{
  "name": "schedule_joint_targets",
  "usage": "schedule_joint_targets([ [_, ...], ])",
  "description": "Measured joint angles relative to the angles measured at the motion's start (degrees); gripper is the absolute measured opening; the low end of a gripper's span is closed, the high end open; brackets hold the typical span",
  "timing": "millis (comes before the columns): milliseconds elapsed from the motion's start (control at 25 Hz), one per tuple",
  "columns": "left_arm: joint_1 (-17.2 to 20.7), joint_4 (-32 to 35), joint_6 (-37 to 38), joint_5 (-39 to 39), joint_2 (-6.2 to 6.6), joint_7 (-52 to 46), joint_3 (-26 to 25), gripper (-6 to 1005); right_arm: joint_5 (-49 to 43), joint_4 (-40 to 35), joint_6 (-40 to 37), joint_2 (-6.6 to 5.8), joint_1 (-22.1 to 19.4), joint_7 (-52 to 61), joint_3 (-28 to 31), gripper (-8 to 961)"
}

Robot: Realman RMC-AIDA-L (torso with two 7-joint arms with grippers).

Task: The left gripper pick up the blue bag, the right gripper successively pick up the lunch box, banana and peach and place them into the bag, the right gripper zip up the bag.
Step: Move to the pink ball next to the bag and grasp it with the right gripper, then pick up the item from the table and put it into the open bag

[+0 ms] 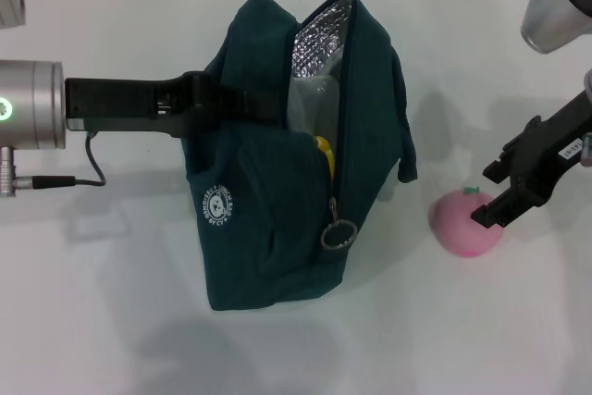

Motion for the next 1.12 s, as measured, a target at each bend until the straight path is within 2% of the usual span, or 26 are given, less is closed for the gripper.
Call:
schedule_joint_targets([
  [160,0.00,0.00,0.00,0.00,0.00,0.12,0.00,35,0.29,0.57,1.08,0.12,-0.10,-0.11,-0.35,672],
  [600,0.00,0.00,-0.04,0.00,-0.03,0.35,0.00,35,1.39,4.98,5.35,0.36,0.72,0.11,-5.83,650],
  [1000,0.26,0.00,0.01,0.00,-0.08,0.09,0.00,35,1.39,4.49,6.13,0.07,0.44,-0.14,-6.16,629],
  [1120,0.26,0.00,0.01,0.00,-0.09,0.08,0.00,35,1.37,4.41,6.15,0.03,0.28,-0.14,-5.82,484],
])
